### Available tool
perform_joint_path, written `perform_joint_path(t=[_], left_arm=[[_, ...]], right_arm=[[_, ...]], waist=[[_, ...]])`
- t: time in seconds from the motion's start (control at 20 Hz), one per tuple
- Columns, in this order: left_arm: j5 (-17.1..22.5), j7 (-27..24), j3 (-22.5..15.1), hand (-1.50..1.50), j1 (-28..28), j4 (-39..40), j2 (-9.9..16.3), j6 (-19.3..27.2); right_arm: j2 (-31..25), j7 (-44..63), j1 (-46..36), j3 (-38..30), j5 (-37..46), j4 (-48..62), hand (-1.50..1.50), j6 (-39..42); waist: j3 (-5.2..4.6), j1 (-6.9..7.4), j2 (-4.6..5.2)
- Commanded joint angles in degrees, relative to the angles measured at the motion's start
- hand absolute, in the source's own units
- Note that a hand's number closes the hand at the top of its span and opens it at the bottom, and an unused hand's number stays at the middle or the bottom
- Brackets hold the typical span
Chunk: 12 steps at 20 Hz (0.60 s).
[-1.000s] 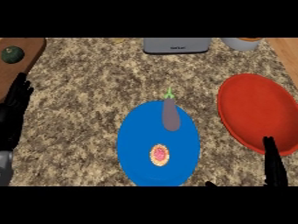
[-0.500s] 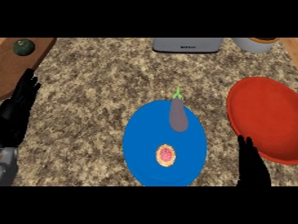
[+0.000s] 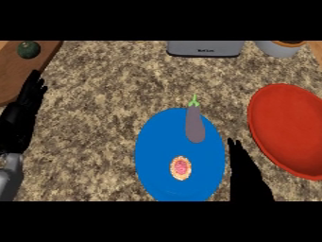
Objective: Pick the cupcake from the plate and place it in the bowl
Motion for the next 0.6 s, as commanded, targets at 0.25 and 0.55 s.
perform_joint_path(t=[0.25,0.55], left_arm=[[-0.9,1.0,0.0,0.00,-1.3,1.6,-1.4,0.9],[0.1,1.2,0.6,0.00,0.7,-0.6,-1.2,-0.8]], right_arm=[[0.8,17.0,-6.4,-0.7,-11.0,8.3,-1.50,7.8],[0.8,15.6,-14.8,-2.2,-5.0,15.2,-1.50,8.2]], waist=[[0.03,-0.58,-0.23],[0.08,-0.37,-0.62]])
